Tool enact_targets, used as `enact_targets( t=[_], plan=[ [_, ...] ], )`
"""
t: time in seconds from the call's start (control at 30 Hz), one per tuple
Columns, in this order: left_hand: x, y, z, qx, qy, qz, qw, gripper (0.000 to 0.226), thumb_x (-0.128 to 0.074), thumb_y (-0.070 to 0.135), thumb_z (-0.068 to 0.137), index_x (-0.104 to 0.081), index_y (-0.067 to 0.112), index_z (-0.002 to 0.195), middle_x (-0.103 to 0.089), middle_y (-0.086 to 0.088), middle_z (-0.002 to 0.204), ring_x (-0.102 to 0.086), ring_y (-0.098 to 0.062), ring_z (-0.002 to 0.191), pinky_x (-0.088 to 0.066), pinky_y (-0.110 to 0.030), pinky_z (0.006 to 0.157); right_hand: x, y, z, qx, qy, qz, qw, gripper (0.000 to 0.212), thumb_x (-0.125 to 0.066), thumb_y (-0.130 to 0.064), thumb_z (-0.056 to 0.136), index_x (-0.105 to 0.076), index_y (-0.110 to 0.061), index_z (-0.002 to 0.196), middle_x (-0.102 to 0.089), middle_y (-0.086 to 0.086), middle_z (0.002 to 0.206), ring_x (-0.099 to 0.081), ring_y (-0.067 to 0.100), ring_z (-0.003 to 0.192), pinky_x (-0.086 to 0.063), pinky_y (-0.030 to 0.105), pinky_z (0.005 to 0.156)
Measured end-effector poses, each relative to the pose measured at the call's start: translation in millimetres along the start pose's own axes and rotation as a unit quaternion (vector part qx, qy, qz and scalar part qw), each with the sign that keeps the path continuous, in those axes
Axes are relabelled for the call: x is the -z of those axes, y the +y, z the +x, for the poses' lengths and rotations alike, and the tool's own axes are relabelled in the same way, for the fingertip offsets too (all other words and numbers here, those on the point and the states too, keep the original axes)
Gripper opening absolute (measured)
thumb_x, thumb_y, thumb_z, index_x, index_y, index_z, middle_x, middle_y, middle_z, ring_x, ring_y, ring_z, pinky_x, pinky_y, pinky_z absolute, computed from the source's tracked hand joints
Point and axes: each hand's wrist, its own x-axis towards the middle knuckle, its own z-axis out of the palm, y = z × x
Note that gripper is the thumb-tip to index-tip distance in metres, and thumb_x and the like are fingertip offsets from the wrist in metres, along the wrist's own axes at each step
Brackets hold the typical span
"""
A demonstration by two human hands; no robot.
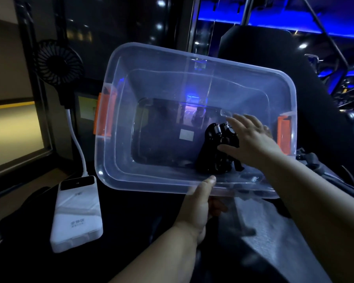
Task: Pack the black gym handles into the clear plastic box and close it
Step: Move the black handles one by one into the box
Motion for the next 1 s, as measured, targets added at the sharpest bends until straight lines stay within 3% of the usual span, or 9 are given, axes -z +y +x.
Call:
enact_targets(
  t=[0.13,0.23,0.37,0.43,0.57,0.7,0.83,0.9,1.0],
  plan=[
    [1,0,1,0.007,-0.008,-0.004,1.0,0.025,-0.052,0.031,0.092,-0.059,0.008,0.098,-0.063,-0.015,0.082,-0.054,-0.011,0.047,-0.042,-0.02,0.047,19,15,-37,-0.008,0.174,0.04,0.984,0.064,-0.051,-0.057,0.081,-0.055,-0.014,0.128,-0.058,0.01,0.126,-0.042,0.032,0.123,-0.029,0.038,0.106],
    [-2,1,0,0.01,-0.004,-0.001,1.0,0.036,-0.055,0.036,0.086,-0.054,0.007,0.107,-0.066,-0.024,0.096,-0.055,-0.011,0.046,-0.042,-0.019,0.046,20,24,-72,-0.055,0.251,0.065,0.964,0.054,-0.054,-0.047,0.082,-0.057,-0.011,0.122,-0.056,0.014,0.124,-0.044,0.037,0.118,-0.026,0.037,0.106],
    [-3,1,0,0.018,0.012,0.011,1.0,0.04,-0.045,0.032,0.095,-0.05,0.0,0.119,-0.074,-0.013,0.085,-0.055,-0.011,0.047,-0.041,-0.02,0.05,13,34,-109,-0.14,0.224,0.175,0.948,0.067,-0.05,-0.051,0.08,-0.045,-0.01,0.133,-0.045,0.016,0.133,-0.037,0.03,0.125,-0.034,0.049,0.106],
    [-4,0,1,0.021,0.02,0.015,0.999,0.048,-0.045,0.033,0.094,-0.049,-0.005,0.124,-0.074,-0.011,0.082,-0.056,-0.01,0.047,-0.043,-0.018,0.049,12,43,-122,-0.18,0.191,0.196,0.945,0.074,-0.045,-0.058,0.078,-0.042,-0.012,0.137,-0.046,0.015,0.134,-0.036,0.03,0.127,-0.031,0.047,0.107],
    [-5,-1,0,0.022,0.022,0.019,0.999,0.054,-0.045,0.036,0.093,-0.048,-0.006,0.128,-0.074,-0.01,0.082,-0.058,-0.009,0.049,-0.043,-0.02,0.053,5,72,-134,-0.263,0.129,0.17,0.941,0.076,-0.036,-0.066,0.076,-0.048,-0.019,0.134,-0.053,0.012,0.131,-0.037,0.031,0.128,-0.026,0.041,0.106],
    [-4,-4,1,0.024,0.026,0.016,0.999,0.055,-0.044,0.037,0.093,-0.05,-0.006,0.127,-0.074,-0.01,0.082,-0.058,-0.009,0.051,-0.042,-0.023,0.058,-6,91,-138,-0.281,0.08,0.125,0.948,0.073,-0.032,-0.07,0.079,-0.055,-0.02,0.126,-0.059,0.01,0.124,-0.044,0.03,0.124,-0.03,0.042,0.106],
    [-6,-6,1,0.02,0.027,0.018,0.999,0.046,-0.045,0.036,0.093,-0.057,-0.004,0.113,-0.073,-0.009,0.077,-0.058,-0.009,0.051,-0.041,-0.025,0.059,6,86,-142,-0.296,0.135,0.167,0.931,0.052,-0.049,-0.055,0.087,-0.059,-0.018,0.122,-0.058,0.009,0.123,-0.038,0.028,0.126,-0.027,0.036,0.106],
    [-7,-7,0,0.019,0.029,0.017,0.999,0.046,-0.044,0.036,0.093,-0.057,-0.003,0.114,-0.073,-0.008,0.076,-0.058,-0.009,0.051,-0.041,-0.025,0.059,11,82,-143,-0.286,0.173,0.172,0.927,0.04,-0.055,-0.043,0.091,-0.06,-0.017,0.121,-0.058,0.008,0.121,-0.037,0.028,0.125,-0.027,0.034,0.105],
    [-8,-8,0,0.019,0.036,0.016,0.999,0.052,-0.045,0.036,0.093,-0.054,-0.006,0.12,-0.073,-0.008,0.076,-0.059,-0.009,0.051,-0.042,-0.025,0.06,15,79,-143,-0.273,0.199,0.139,0.931,0.037,-0.055,-0.042,0.09,-0.062,-0.017,0.116,-0.059,0.008,0.117,-0.04,0.029,0.121,-0.028,0.034,0.102]
  ],
)
